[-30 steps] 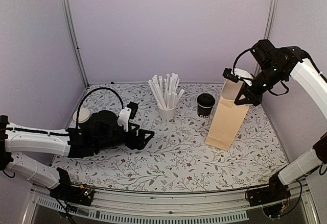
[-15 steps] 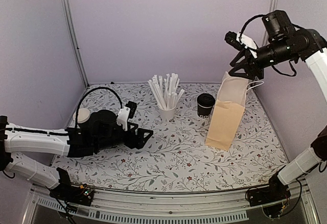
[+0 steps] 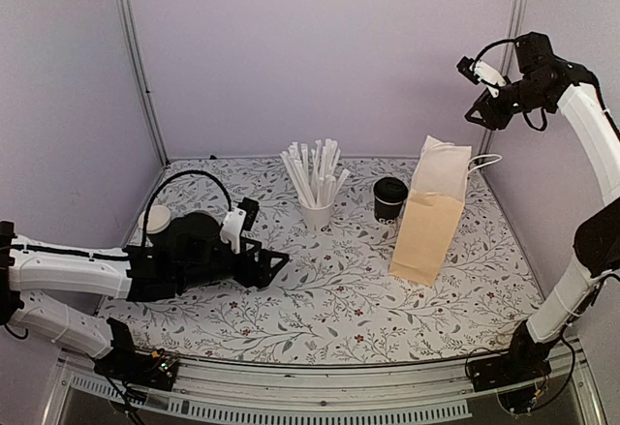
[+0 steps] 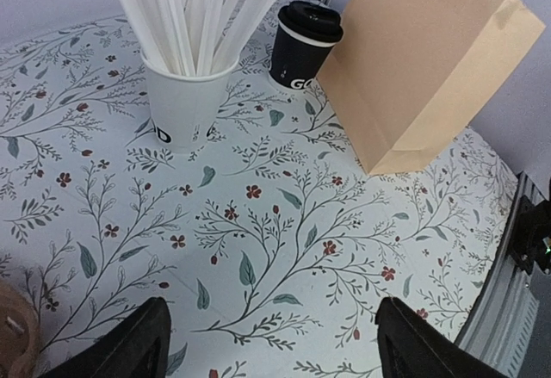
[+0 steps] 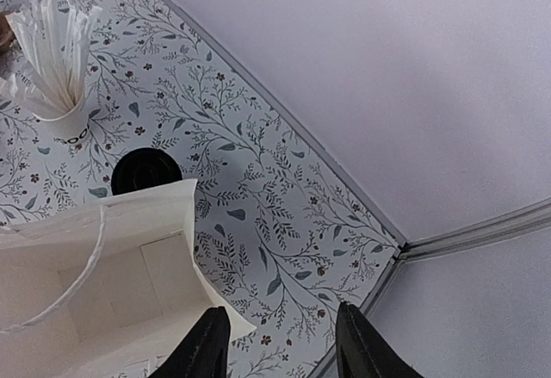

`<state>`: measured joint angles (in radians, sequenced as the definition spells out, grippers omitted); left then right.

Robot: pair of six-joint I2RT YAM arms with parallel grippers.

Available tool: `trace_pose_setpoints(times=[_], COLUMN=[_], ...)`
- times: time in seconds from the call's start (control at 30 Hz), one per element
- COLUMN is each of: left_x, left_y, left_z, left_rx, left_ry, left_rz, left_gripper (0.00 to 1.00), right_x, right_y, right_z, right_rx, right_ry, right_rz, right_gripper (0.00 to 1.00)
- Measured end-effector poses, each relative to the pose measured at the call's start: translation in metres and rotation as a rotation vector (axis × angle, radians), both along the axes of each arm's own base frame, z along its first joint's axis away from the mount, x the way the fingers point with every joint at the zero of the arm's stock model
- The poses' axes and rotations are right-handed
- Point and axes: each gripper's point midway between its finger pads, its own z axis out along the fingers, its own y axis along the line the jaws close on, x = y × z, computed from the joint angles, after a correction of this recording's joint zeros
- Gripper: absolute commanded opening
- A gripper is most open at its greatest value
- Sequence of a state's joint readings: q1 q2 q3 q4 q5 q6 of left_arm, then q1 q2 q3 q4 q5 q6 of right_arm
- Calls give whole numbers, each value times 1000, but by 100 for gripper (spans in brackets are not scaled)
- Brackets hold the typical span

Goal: Pack the takeout coffee

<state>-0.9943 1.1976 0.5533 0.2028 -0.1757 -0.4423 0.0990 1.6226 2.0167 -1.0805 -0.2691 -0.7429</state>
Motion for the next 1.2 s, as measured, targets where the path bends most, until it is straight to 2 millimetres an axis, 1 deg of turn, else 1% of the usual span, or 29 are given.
trace_pose_setpoints(times=[0.1,0.17,0.2,0.27,0.33,0.43,0.5,0.57,0.63,0.73,0.8,0.9,1.0,1.13,1.2], left_x=[-4,-6,-7,-9,-10,-11,-12,-13,-14,-13,-13,-13,-13,-12,-11], left_y=[6,9,10,12,13,14,15,16,17,17,18,19,20,22,23], left_z=[-5,-7,-8,-9,-10,-14,-16,-16,-16,-12,-9,-3,0,3,2], left_rx=[0,-5,-7,-14,-20,-24,-25,-27,-33,-45,-54,-65,-73,-73,-68], left_ry=[7,11,13,18,20,29,34,35,34,27,22,13,5,-1,-4], left_rz=[1,2,4,5,5,5,6,5,6,9,11,15,18,29,34], left_gripper=[84,84,84,84,84,84,83,84,83,83,83,84,83,83,83], right_x=[14,23,26,34,41,52,60,65,69,69,64,61,56,41,31], right_y=[0,0,-2,-8,-18,-39,-54,-62,-66,-59,-50,-39,-32,-22,-18], right_z=[-34,-53,-59,-68,-72,-77,-83,-93,-109,-136,-147,-151,-155,-161,-165], right_rx=[-12,-19,-21,-16,-6,12,26,43,68,128,171,216,241,269,277], right_ry=[96,142,158,178,182,186,192,210,246,313,354,373,384,419,444], right_rz=[-1,-10,-19,-49,-84,-144,-177,-189,-188,-156,-127,-86,-56,5,27], right_gripper=[46,44,43,43,43,42,39,36,33,32,32,31,32,31,31])
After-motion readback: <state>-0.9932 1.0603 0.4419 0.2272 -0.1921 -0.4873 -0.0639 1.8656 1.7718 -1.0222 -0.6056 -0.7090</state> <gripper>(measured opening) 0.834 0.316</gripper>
